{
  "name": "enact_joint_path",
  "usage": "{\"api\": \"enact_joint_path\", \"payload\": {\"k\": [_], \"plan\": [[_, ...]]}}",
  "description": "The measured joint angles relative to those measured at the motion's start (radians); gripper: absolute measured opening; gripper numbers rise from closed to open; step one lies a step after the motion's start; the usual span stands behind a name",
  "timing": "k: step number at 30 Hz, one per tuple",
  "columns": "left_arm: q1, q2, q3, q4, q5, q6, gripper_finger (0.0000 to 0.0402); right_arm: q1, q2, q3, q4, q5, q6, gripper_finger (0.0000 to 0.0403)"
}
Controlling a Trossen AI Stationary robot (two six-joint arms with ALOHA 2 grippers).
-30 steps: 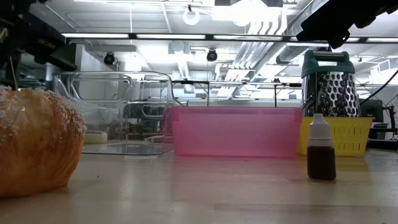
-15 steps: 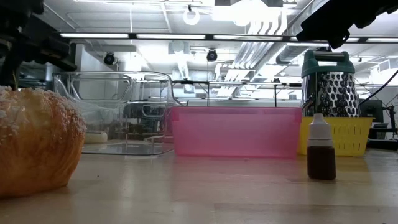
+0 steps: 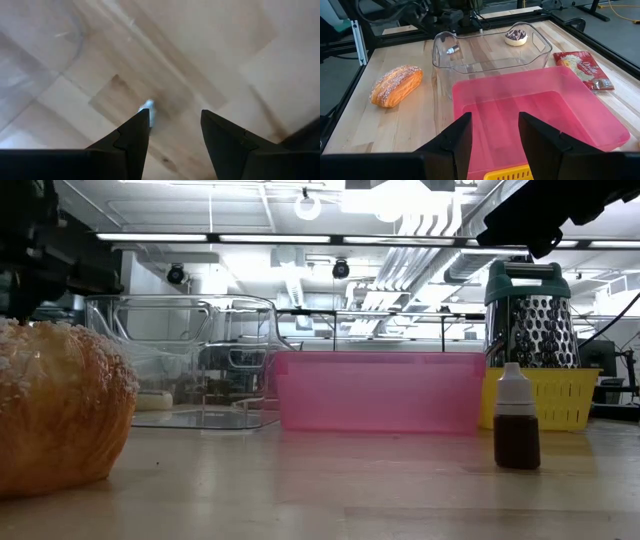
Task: Pick & Place Food Item
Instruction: Put the black food coloring bottle into the yellow bin
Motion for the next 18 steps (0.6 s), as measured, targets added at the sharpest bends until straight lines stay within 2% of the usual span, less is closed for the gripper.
{"api": "enact_joint_path", "payload": {"k": [18], "plan": [[0.002,0.171,0.000,0.010,-0.077,0.010,0.0171,0.000,0.000,0.000,0.000,0.000,0.000,0.0149]]}}
